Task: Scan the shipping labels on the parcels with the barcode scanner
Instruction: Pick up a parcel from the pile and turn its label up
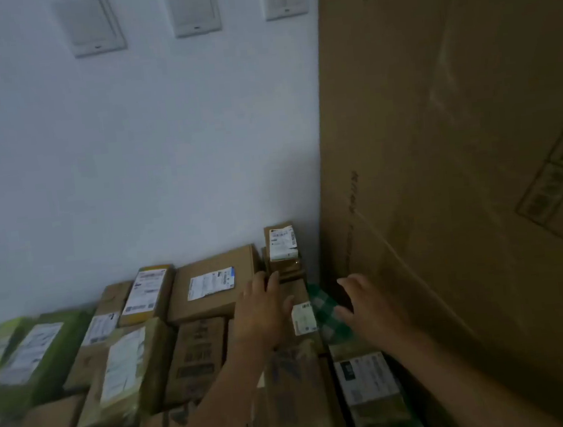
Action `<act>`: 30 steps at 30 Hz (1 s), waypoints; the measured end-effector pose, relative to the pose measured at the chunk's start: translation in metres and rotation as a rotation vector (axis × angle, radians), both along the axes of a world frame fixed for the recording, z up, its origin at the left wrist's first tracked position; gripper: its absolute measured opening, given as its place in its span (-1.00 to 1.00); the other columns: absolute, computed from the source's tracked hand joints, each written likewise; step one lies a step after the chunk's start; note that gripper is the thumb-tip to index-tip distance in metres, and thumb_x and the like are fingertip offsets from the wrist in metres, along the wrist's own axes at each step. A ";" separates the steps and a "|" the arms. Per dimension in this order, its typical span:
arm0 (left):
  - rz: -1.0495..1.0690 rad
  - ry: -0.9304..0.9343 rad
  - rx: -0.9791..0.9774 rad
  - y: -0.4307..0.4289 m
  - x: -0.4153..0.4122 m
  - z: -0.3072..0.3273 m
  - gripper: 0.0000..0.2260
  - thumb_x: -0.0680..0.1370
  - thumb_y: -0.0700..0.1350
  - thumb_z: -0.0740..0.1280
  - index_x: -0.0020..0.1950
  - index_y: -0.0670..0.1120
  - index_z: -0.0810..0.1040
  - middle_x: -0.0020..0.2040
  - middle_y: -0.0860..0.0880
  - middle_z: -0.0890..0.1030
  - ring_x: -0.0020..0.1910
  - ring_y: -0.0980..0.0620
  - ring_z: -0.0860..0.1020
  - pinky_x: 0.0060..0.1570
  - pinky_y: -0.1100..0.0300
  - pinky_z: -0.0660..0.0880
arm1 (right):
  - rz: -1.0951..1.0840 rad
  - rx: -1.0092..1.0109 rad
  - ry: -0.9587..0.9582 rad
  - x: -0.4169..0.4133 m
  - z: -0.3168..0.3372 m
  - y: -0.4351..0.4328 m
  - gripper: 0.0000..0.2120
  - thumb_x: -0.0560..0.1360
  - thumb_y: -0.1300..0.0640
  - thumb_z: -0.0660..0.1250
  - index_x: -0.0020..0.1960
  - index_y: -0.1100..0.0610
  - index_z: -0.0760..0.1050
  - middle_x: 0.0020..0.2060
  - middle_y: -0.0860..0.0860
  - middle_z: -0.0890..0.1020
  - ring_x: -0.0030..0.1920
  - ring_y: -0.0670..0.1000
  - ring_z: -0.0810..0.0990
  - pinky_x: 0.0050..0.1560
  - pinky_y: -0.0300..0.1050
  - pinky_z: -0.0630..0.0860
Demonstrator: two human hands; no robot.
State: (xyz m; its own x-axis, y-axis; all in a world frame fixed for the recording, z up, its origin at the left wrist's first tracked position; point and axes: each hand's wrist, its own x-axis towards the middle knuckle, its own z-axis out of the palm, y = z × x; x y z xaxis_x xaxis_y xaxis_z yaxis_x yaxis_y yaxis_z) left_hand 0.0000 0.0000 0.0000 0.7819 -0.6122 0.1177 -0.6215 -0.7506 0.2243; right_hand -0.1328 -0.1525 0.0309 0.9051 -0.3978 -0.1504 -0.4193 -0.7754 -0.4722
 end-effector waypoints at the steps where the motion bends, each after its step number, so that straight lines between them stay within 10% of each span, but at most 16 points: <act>1: -0.006 0.039 -0.028 -0.010 0.013 -0.008 -0.47 0.63 0.16 0.18 0.56 0.01 0.18 0.48 -0.04 0.29 0.43 -0.03 0.31 0.39 0.03 0.35 | 0.011 -0.040 0.036 0.007 -0.007 -0.005 -0.44 0.62 -0.07 0.18 0.56 0.01 0.10 0.53 -0.02 0.16 0.45 -0.01 0.27 0.35 -0.08 0.34; 15: 0.287 0.134 -0.082 -0.134 0.125 -0.114 -0.19 0.49 0.39 0.23 0.59 0.02 0.04 0.57 -0.25 -0.05 0.52 -0.29 0.10 0.42 -0.15 0.26 | 0.035 -0.177 0.137 0.086 -0.075 -0.056 -0.45 0.63 -0.08 0.16 0.56 -0.03 0.10 0.55 -0.03 0.13 0.52 -0.01 0.17 0.45 -0.03 0.24; 23: 0.354 0.367 -0.459 -0.120 0.118 -0.111 -0.25 0.49 0.13 0.42 0.55 0.02 0.11 0.43 -0.16 0.17 0.33 -0.18 0.29 0.25 -0.02 0.42 | 0.054 -0.142 0.131 0.070 -0.075 -0.047 -0.48 0.63 -0.08 0.15 0.55 -0.03 0.13 0.54 -0.04 0.16 0.51 -0.03 0.18 0.43 -0.08 0.24; 30: 0.215 0.389 -0.653 -0.062 0.035 -0.040 -0.13 0.43 0.03 0.52 0.59 -0.01 0.07 0.46 -0.06 0.25 0.41 -0.05 0.33 0.22 0.19 0.36 | -0.224 0.384 -0.161 0.045 -0.033 -0.005 -0.54 0.61 -0.10 0.19 0.48 -0.04 0.27 0.42 -0.03 0.39 0.27 -0.07 0.47 0.13 -0.18 0.50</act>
State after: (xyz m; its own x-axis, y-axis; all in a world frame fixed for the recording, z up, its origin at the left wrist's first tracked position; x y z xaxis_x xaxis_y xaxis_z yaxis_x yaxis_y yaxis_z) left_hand 0.0351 -0.0623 -0.0397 0.9341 -0.3440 0.0953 -0.2643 -0.4872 0.8324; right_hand -0.0876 -0.1570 -0.0021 0.8273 -0.5289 -0.1893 -0.4539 -0.4308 -0.7800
